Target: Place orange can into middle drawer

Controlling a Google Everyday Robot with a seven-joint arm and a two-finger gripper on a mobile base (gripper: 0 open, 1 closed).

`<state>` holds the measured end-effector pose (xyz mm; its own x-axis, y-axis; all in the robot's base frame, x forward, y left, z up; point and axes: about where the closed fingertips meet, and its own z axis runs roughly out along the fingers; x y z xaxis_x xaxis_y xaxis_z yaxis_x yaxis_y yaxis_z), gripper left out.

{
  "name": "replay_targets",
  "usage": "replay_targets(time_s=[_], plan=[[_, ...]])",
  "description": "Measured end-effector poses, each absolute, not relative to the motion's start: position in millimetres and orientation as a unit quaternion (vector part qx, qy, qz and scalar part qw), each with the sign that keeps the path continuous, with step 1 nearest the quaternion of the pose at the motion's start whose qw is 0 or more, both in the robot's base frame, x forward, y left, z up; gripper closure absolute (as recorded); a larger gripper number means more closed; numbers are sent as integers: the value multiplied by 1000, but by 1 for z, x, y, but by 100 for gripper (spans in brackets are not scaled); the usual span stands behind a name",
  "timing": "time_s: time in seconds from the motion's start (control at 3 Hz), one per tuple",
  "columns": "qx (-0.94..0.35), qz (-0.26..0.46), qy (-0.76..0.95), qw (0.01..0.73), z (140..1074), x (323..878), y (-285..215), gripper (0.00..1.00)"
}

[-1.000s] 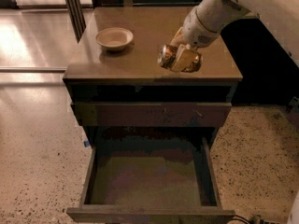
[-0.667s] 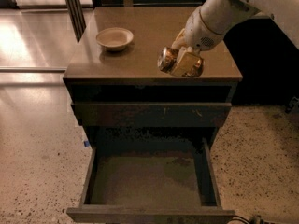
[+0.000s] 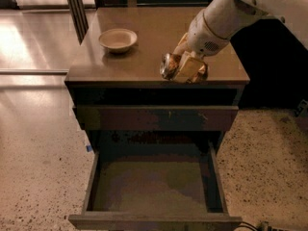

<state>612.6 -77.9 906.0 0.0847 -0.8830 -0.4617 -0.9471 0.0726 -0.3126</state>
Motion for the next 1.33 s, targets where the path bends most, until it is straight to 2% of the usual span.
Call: replay_targets(time_s=[0.67, 1.33], plan=[[-685, 56, 669, 284, 913, 584, -79, 100], [-685, 56, 669, 284, 913, 580, -78, 100]])
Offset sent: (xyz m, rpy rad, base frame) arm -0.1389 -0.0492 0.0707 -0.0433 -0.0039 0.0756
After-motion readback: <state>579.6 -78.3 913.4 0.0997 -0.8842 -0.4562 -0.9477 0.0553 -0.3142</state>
